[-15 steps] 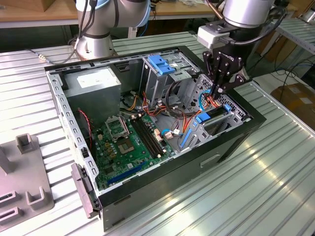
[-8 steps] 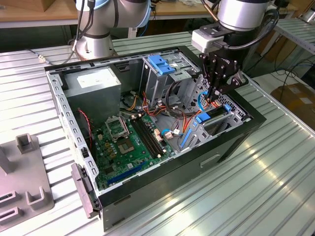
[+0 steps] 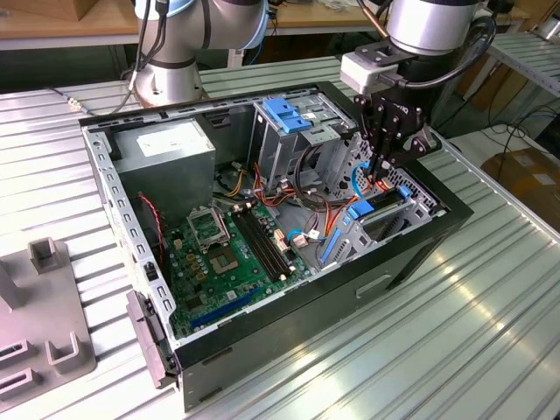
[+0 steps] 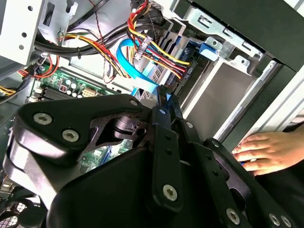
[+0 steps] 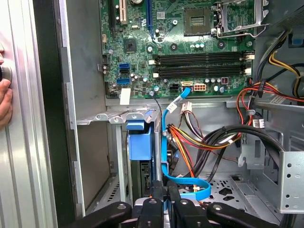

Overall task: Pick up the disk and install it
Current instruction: 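Insert the second disk wire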

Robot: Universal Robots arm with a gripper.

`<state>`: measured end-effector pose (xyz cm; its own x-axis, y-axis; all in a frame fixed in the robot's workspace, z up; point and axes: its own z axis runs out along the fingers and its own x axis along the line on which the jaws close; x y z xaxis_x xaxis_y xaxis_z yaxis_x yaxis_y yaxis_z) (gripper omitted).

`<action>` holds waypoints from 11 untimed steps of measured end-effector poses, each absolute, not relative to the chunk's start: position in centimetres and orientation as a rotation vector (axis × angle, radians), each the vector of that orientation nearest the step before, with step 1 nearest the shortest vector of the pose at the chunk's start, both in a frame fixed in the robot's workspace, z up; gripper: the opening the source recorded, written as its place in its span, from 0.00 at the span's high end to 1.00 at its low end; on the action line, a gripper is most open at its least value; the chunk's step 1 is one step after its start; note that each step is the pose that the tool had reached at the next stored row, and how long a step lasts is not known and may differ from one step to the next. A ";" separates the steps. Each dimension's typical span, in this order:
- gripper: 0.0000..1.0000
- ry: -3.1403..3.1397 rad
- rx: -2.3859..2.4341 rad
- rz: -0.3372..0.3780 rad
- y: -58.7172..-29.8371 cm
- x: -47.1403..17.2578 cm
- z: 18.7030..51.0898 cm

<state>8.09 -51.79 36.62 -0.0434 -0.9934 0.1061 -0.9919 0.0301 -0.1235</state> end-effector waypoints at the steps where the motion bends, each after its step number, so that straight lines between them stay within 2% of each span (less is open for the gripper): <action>1: 0.84 2.248 -2.166 -0.255 -51.8 8.1 36.6; 7: 0.84 2.244 -2.162 -0.248 -52.2 7.9 36.5; 11: 0.84 2.219 -2.131 -0.216 -54.3 7.9 35.8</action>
